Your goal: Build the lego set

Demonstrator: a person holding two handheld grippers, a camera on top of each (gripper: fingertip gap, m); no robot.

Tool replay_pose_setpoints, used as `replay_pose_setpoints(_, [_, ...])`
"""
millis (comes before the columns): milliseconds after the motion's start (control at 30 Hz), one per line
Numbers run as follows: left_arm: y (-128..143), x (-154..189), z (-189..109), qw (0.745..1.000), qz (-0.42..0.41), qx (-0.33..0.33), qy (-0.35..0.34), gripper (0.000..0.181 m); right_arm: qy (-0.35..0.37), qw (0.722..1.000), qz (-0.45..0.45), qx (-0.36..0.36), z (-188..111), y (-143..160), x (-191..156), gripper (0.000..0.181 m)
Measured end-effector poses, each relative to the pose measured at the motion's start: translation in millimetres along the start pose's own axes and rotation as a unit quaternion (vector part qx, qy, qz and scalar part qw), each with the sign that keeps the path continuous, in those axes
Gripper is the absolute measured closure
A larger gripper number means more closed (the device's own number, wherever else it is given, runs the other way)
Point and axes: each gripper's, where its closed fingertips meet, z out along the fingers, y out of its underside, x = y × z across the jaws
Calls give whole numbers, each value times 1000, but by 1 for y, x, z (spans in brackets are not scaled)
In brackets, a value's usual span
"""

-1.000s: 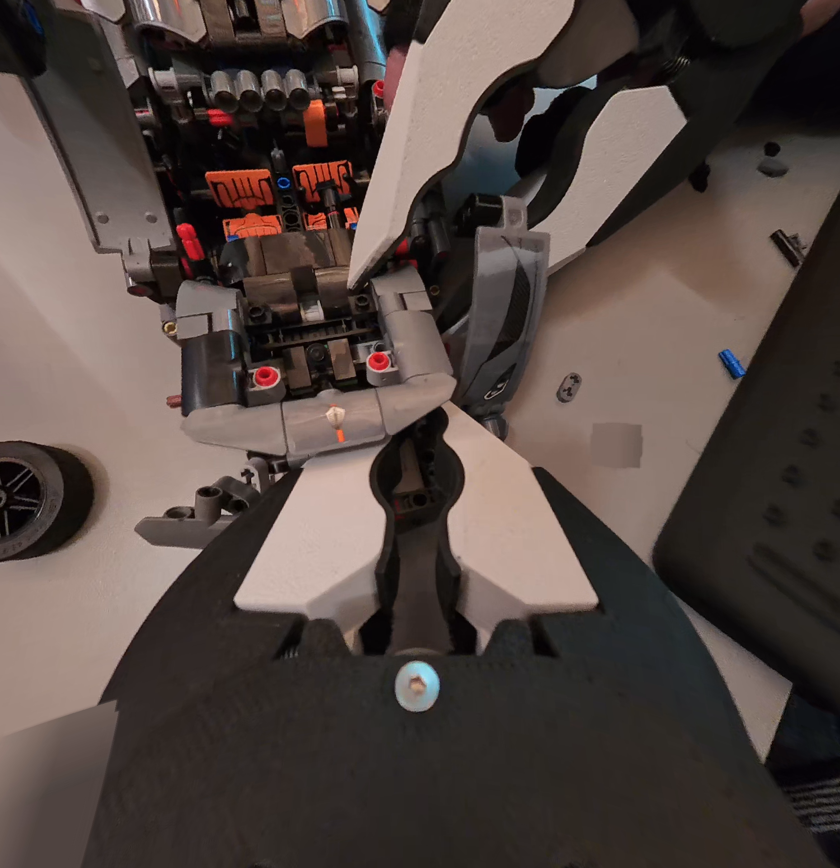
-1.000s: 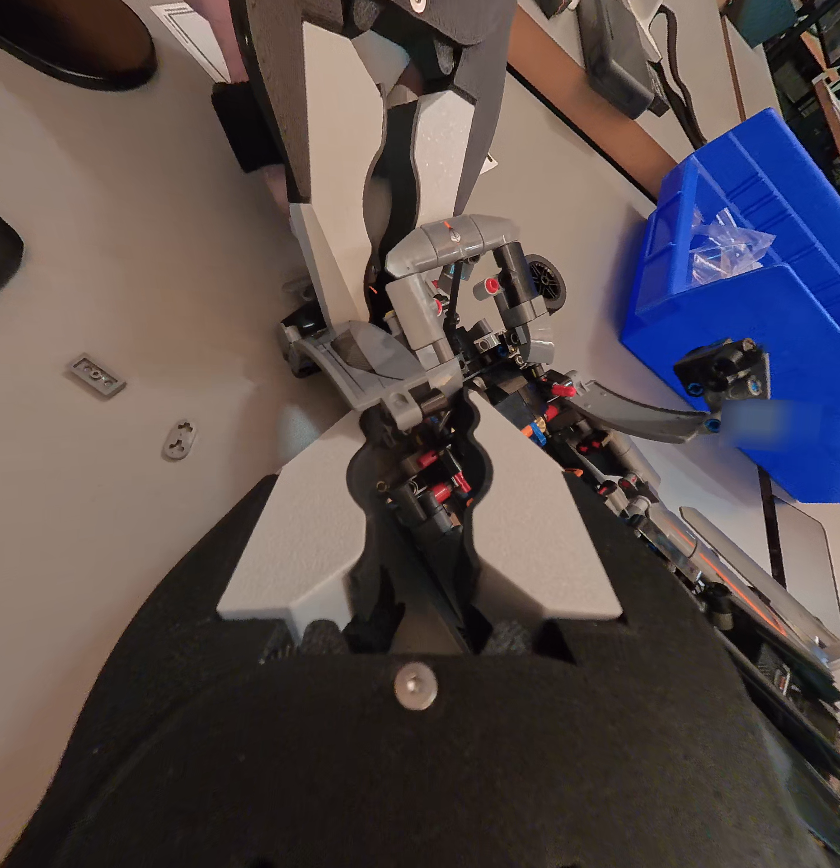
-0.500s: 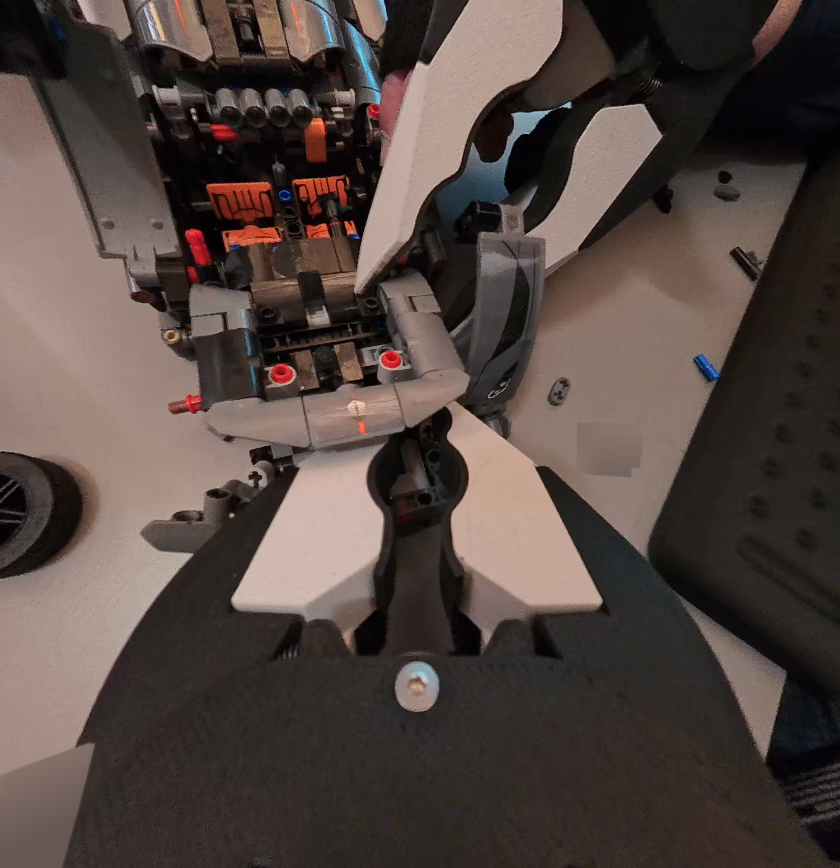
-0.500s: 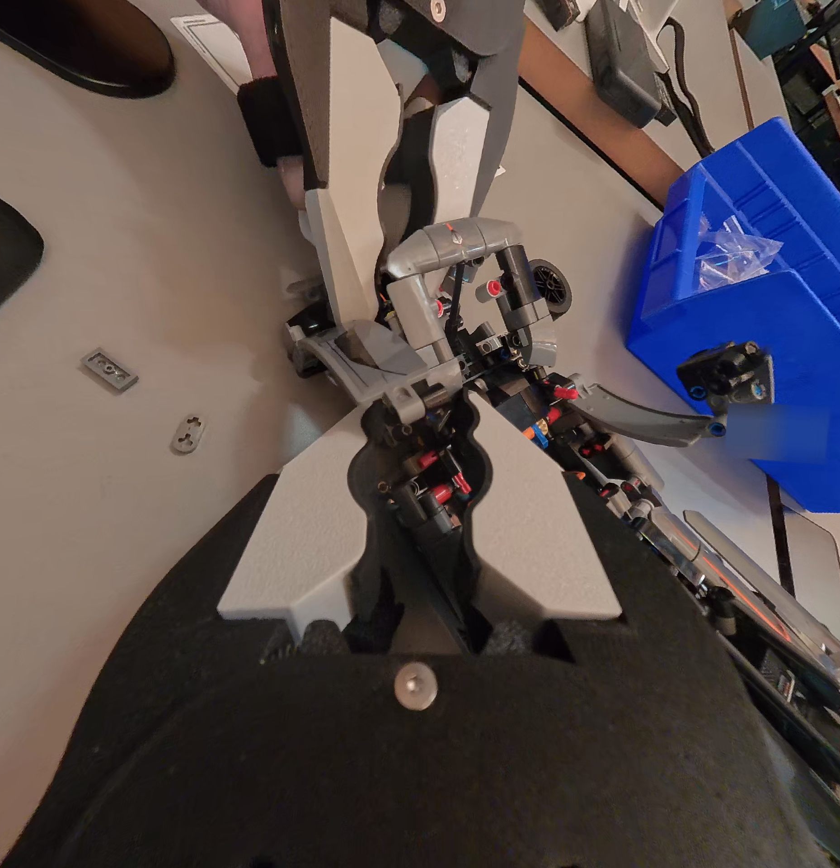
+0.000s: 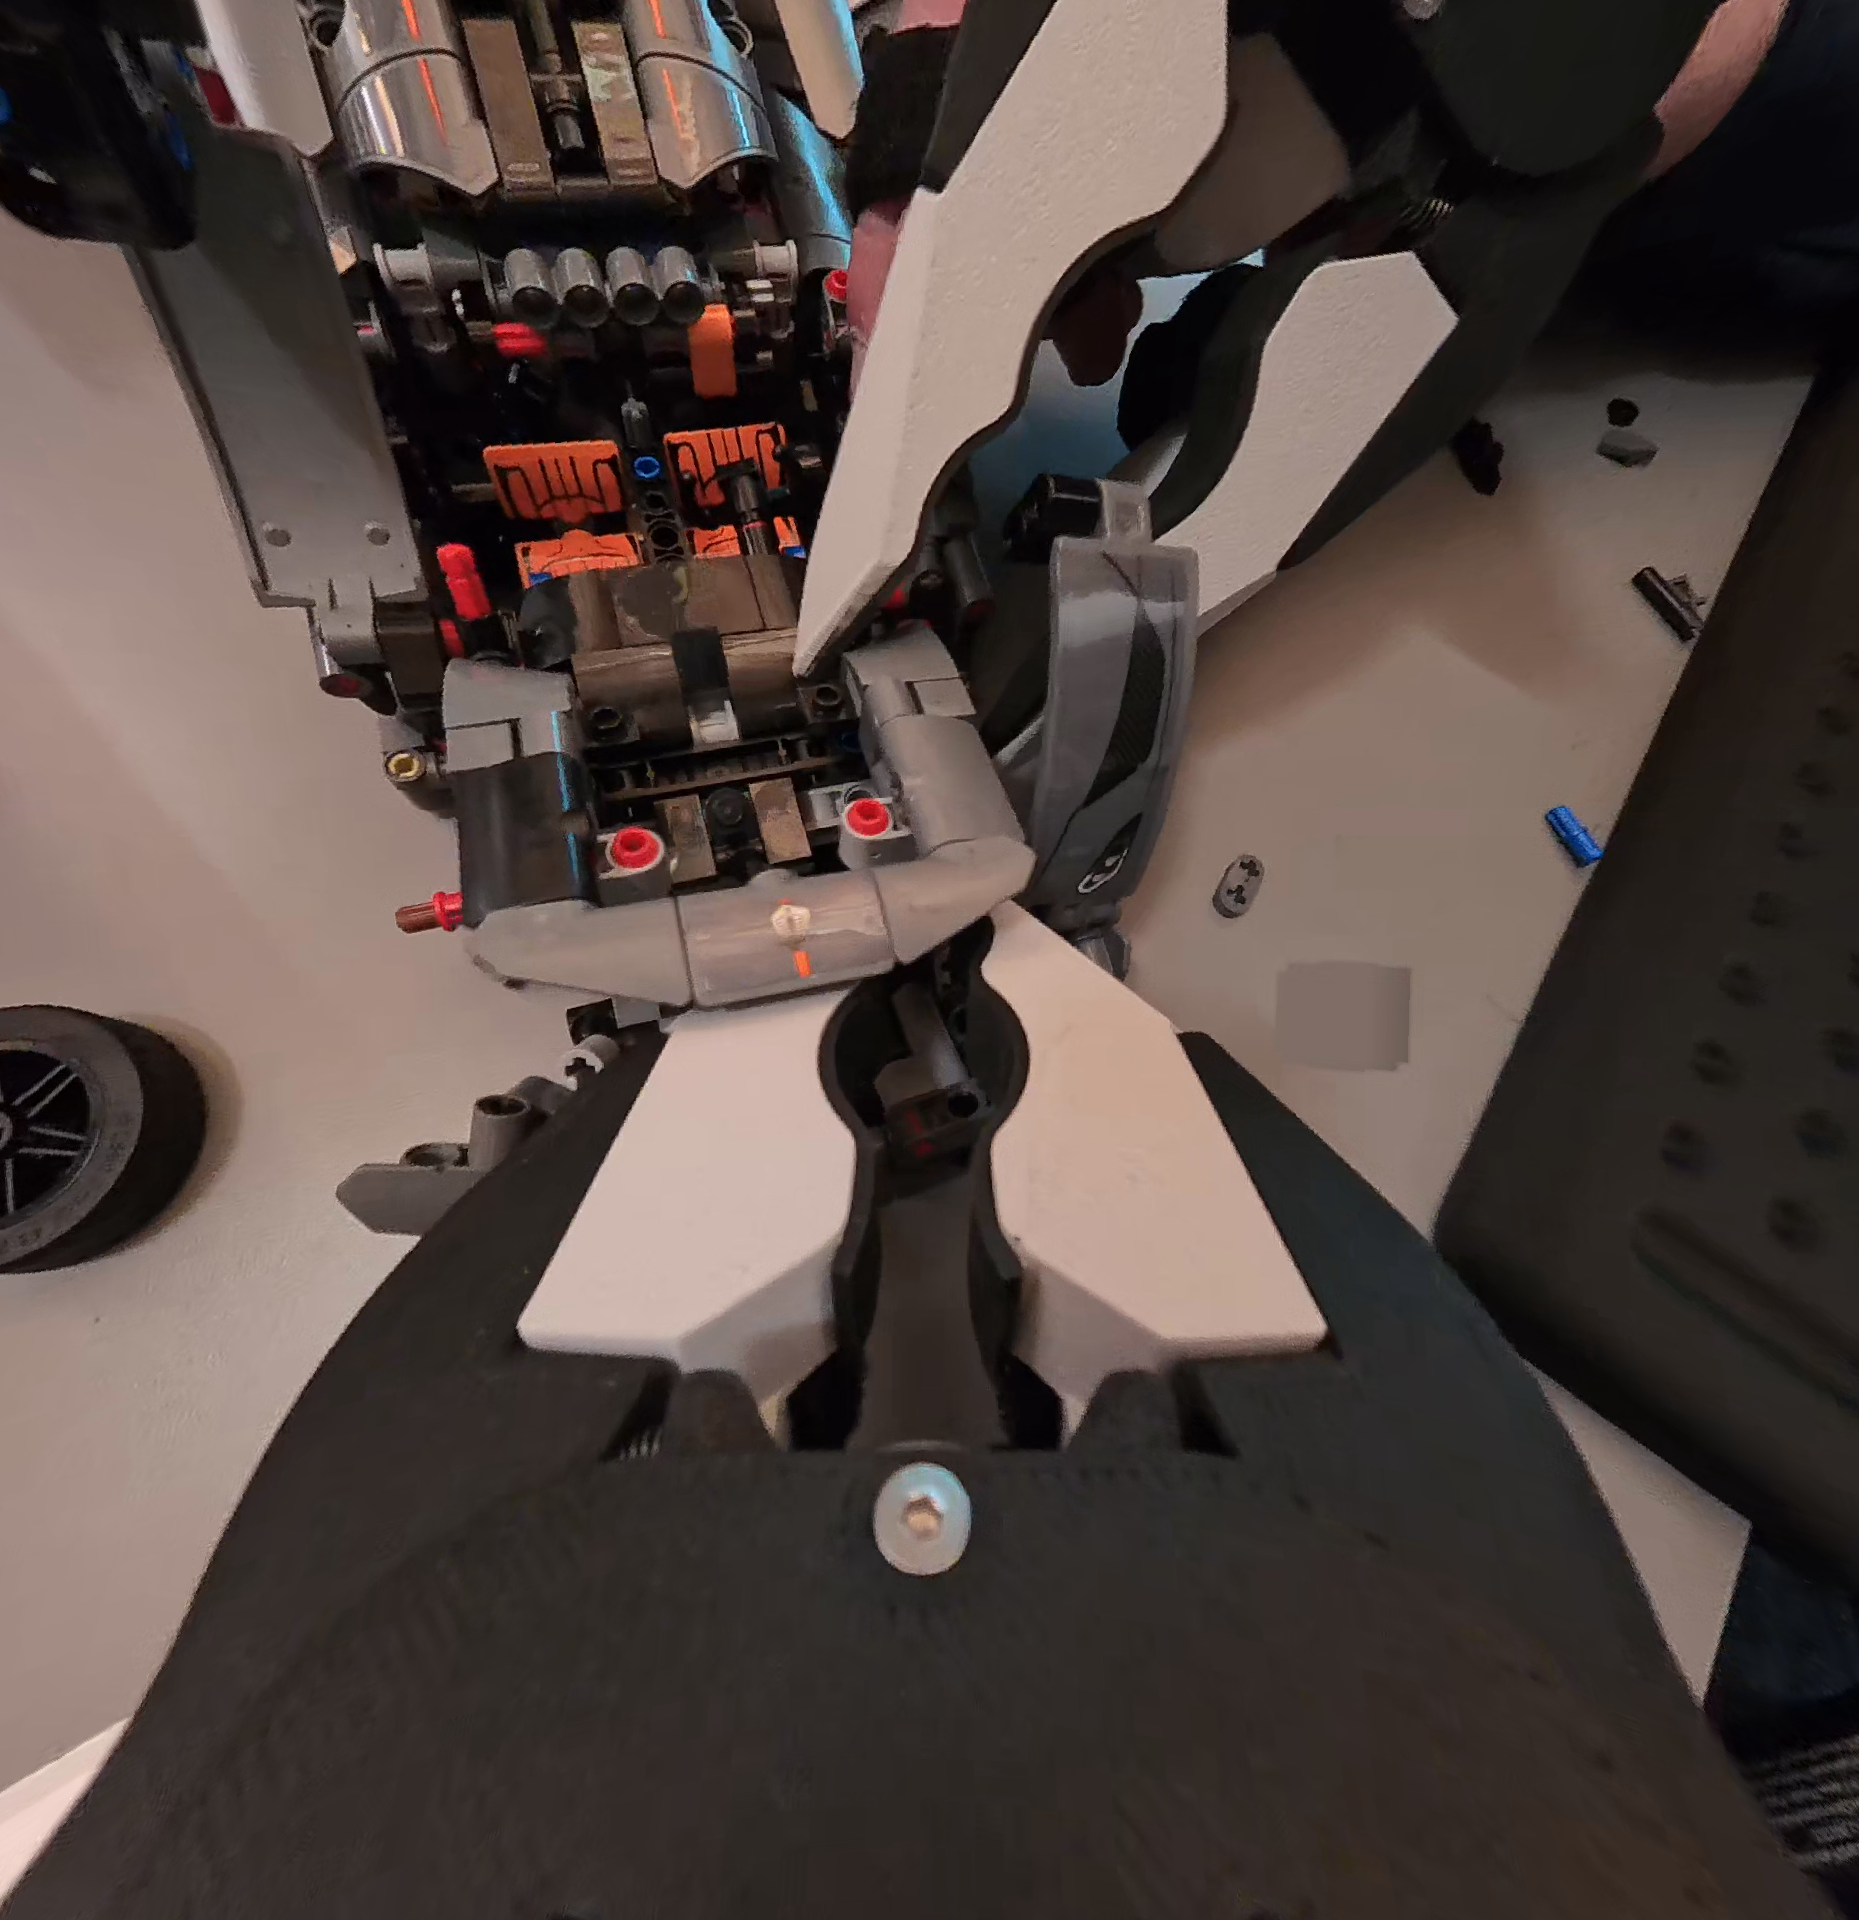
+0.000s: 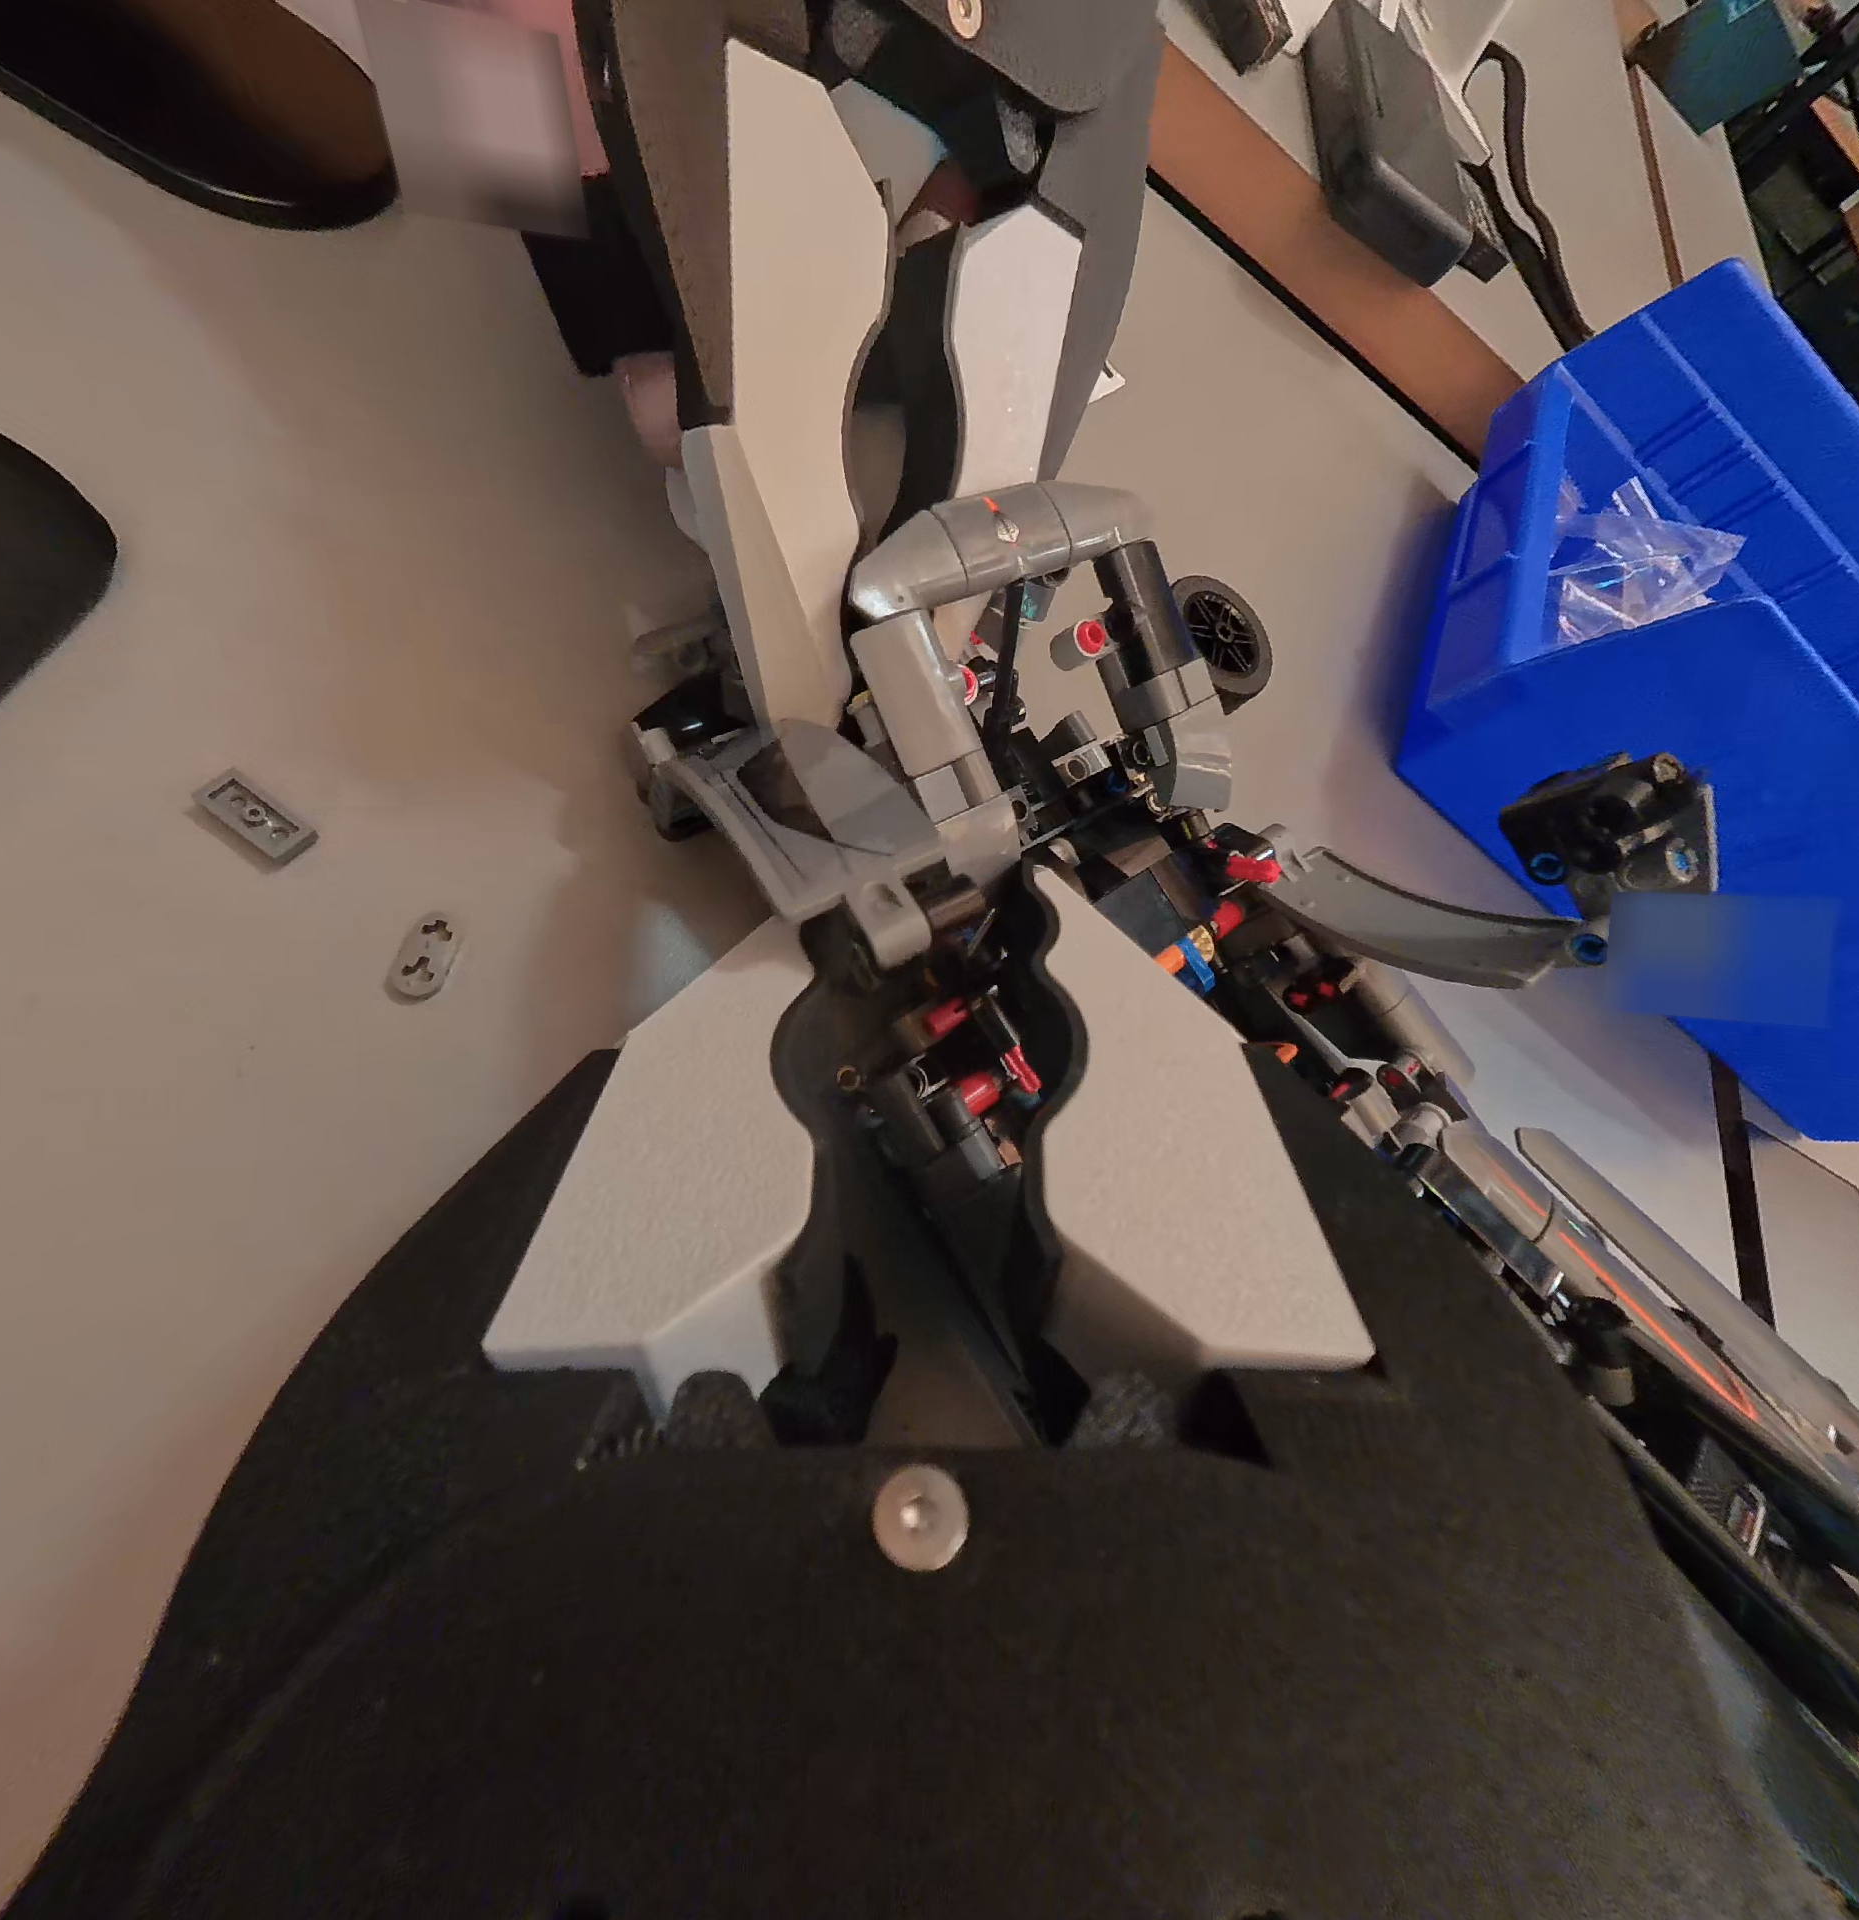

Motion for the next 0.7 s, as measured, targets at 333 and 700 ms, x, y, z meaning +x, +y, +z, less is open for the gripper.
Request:
replay_pose_setpoints(333, [1,-2,-1,1000,-23,15,6,173,-3,1000,2,1,0,0,0,151])
replay_pose_setpoints(700, [4,-5,-3,1000,-21,20,-7,167,-1,1000,11,25,-24,-8,14,152])
